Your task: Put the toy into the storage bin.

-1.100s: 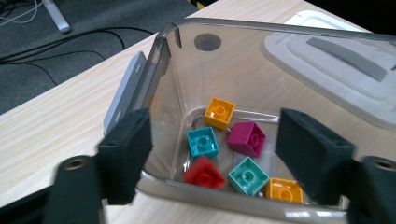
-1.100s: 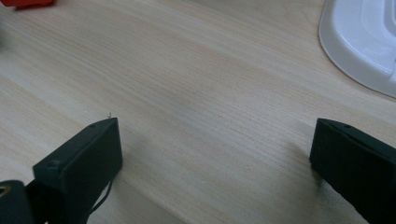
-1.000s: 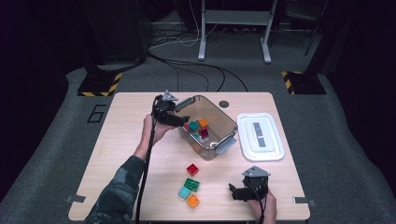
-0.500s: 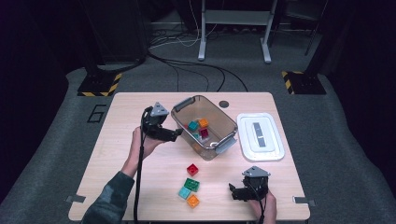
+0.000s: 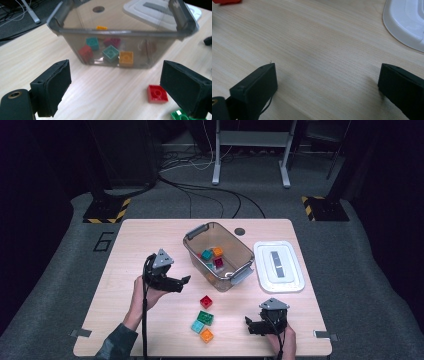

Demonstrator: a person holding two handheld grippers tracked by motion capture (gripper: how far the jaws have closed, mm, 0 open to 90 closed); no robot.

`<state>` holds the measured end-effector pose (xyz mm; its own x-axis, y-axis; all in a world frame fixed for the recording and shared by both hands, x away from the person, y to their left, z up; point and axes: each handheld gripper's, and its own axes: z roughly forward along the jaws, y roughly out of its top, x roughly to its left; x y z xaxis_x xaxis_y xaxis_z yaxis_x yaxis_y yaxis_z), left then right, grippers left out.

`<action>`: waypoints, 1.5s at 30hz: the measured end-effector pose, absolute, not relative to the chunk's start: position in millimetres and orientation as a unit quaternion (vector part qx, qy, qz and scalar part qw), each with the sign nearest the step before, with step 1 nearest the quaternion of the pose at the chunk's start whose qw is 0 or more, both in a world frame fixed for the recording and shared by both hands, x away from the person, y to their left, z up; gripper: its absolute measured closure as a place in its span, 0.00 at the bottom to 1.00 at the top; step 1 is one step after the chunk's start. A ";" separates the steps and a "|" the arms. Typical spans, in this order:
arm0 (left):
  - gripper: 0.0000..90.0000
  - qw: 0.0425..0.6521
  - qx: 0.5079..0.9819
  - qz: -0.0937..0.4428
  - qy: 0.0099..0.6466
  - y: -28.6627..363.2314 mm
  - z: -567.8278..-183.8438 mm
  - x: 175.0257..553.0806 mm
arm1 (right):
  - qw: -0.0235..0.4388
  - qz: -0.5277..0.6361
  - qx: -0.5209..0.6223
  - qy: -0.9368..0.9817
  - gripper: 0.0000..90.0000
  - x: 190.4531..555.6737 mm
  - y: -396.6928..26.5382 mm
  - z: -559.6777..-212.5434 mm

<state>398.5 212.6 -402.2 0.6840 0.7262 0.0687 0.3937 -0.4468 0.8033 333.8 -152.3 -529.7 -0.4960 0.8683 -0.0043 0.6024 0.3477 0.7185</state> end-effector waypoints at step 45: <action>0.02 0.368 0.852 0.120 0.352 183.2 -513.4 340.3 | 0.199 0.337 0.468 0.792 0.02 333.9 -151.3 -529.9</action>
<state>340.3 183.2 -513.4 0.7234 0.6883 -0.0547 0.5122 -0.4818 0.7110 333.9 -151.3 -529.9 -0.4834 0.8754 -0.0005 0.6064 0.3353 0.7210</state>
